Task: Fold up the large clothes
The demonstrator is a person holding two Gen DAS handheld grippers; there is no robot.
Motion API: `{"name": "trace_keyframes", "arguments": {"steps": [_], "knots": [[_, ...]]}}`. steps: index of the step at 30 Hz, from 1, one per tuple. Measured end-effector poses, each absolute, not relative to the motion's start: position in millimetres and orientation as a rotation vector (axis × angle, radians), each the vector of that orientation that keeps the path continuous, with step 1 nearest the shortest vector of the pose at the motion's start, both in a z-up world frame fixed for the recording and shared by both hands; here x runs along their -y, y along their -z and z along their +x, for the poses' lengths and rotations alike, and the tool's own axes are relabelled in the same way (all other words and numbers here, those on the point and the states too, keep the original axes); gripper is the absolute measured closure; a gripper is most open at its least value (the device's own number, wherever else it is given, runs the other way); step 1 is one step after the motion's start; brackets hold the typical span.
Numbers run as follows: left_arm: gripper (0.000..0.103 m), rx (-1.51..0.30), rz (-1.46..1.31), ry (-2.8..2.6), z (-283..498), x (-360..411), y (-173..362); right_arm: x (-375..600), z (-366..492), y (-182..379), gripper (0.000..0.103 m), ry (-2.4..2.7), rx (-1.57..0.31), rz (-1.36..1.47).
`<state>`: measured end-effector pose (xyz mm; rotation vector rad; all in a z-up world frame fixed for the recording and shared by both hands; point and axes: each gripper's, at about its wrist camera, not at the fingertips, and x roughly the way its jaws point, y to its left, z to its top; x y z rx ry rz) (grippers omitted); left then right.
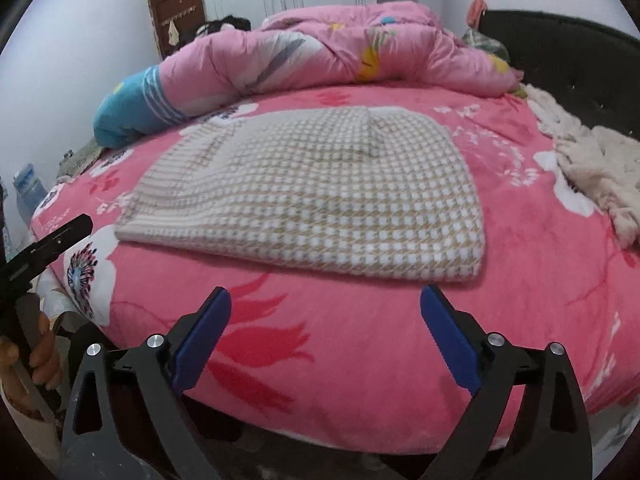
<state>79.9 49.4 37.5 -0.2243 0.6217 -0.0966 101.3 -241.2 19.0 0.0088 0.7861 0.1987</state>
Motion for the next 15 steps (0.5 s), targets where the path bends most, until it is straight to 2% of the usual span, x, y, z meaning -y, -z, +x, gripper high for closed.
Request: {"name": "trace_keyframes", "arguments": {"steps": [8, 15], "knots": [[0.005, -0.528, -0.154, 0.026, 48.9, -29.6, -75.8, 227.4, 53.8, -59.0, 0.008, -0.139, -0.656, -0.019], [0.005, -0.537, -0.045, -0.14, 35.4, -5.3, -90.0, 218.5, 30.2, -84.6, 0.008, -0.072, -0.572, -0.097]]}}
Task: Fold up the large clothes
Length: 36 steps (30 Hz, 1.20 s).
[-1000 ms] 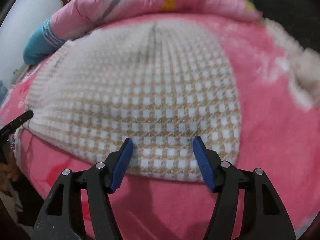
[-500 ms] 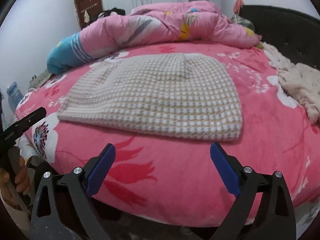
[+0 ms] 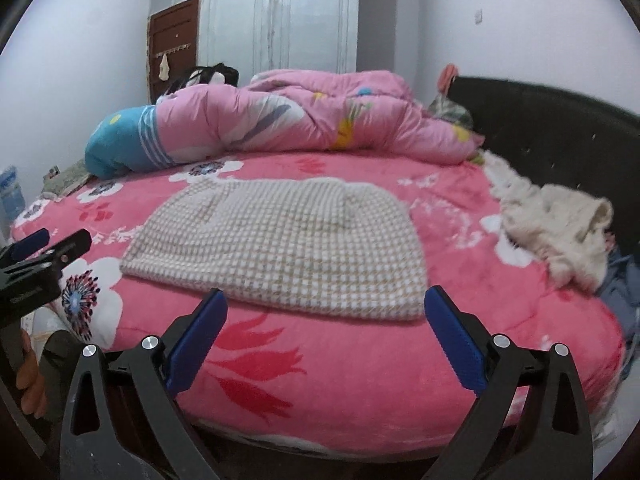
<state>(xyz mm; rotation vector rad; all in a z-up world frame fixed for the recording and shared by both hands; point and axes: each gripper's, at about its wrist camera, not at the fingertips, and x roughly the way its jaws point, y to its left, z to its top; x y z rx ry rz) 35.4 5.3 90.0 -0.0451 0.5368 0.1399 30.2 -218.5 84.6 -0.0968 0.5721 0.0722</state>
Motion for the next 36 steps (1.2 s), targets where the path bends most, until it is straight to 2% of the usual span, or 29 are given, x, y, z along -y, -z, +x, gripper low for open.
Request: {"name": "trace_keyframes", "arguments": {"steps": [4, 10, 26, 36], "knots": [[0.005, -0.518, -0.028, -0.095, 23.0, 0.7, -98.1, 216.0, 21.4, -91.8, 0.008, -0.058, -0.54, -0.123], [0.005, -0.601, -0.018, -0.047, 13.7, 7.8, -93.4, 213.3, 16.6, -91.7, 0.008, -0.03, -0.505, -0.139], [0.005, -0.807, -0.081, -0.009, 17.3, 29.5, -39.9, 210.4, 22.2, -55.8, 0.008, -0.072, -0.758, -0.051], [0.005, -0.831, -0.117, -0.052, 26.4, 14.2, -40.3, 208.9, 17.1, -50.2, 0.008, -0.065, -0.78, -0.062]]}}
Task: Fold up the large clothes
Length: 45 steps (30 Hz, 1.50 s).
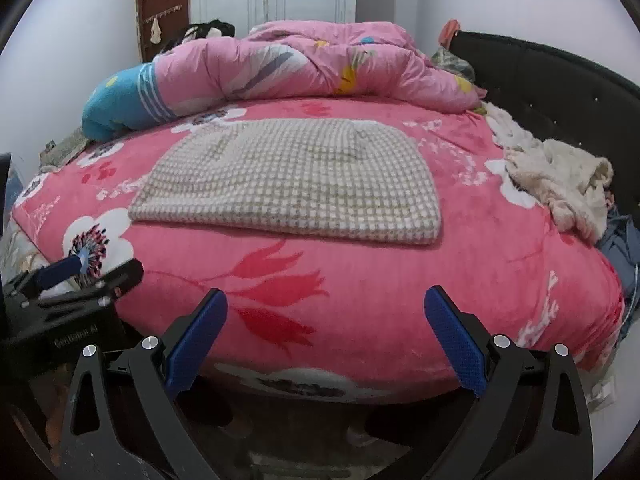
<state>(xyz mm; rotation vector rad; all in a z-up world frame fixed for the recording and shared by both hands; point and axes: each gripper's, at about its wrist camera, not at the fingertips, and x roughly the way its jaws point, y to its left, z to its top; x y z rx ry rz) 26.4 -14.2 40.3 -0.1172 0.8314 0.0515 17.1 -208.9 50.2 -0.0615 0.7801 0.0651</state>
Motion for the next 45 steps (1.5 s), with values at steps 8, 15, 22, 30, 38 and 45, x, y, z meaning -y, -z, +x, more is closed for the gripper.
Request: {"name": "trace_keyframes", "arguments": {"steps": [8, 15, 22, 30, 38, 45], "knots": [[0.005, -0.845, -0.118, -0.062, 30.7, 9.0, -36.3, 209.2, 20.1, -43.5, 0.008, -0.055, -0.811, -0.047], [0.005, -0.854, -0.111, -0.065, 32.6, 9.4, -32.0, 208.6, 22.1, -39.6, 0.008, -0.054, -0.819, -0.046], [0.005, -0.858, -0.1, -0.055, 33.4, 11.2, -30.8, 208.6, 22.7, -37.3, 0.008, -0.054, -0.823, -0.057], [0.005, -0.859, -0.089, -0.042, 34.7, 14.3, -30.9, 210.0, 22.9, -36.5, 0.008, -0.053, -0.825, -0.057], [0.005, -0.854, -0.077, -0.032, 34.0, 17.9, -31.8, 212.7, 23.3, -35.1, 0.008, -0.045, -0.828, -0.052], [0.005, -0.853, -0.075, -0.031, 34.3, 18.6, -32.0, 214.8, 23.5, -34.9, 0.008, -0.047, -0.827, -0.053]]}}
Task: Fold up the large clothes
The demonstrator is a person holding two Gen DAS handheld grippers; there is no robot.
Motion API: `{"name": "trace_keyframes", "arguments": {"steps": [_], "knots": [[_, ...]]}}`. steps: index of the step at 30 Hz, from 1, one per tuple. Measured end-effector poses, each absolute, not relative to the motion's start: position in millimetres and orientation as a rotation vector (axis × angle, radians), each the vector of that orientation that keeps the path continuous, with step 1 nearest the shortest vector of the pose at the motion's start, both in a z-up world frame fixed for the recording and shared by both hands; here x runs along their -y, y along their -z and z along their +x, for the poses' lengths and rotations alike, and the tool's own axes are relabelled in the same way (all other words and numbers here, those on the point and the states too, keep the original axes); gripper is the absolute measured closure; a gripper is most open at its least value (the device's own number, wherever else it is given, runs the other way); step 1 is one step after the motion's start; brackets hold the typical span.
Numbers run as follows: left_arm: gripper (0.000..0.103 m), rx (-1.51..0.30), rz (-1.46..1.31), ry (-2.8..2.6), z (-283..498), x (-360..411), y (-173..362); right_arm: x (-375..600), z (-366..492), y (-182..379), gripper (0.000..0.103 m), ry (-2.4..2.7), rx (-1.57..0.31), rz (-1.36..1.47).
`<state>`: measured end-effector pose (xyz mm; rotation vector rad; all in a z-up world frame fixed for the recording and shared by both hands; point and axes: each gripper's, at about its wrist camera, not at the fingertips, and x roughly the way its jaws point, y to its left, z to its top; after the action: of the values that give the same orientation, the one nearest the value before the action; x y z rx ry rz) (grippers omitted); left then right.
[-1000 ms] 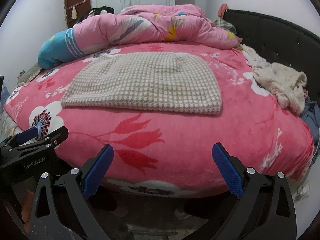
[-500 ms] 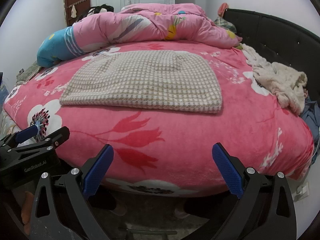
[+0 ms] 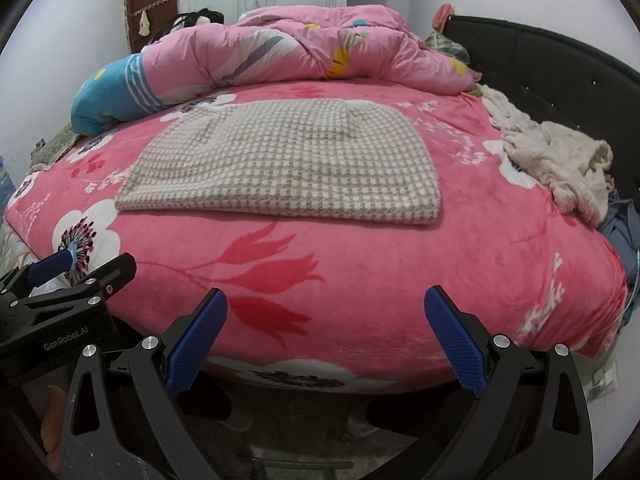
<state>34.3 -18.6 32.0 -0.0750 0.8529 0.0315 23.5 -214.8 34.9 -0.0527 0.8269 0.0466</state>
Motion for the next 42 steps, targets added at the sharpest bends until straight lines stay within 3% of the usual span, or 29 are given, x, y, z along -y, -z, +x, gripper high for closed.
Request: {"name": "trace_keyframes", "arguments": {"steps": [42], "knots": [[0.005, -0.841, -0.049, -0.032, 36.3, 14.9, -34.5, 210.0, 22.7, -36.8, 0.008, -0.029, -0.829, -0.051]]}}
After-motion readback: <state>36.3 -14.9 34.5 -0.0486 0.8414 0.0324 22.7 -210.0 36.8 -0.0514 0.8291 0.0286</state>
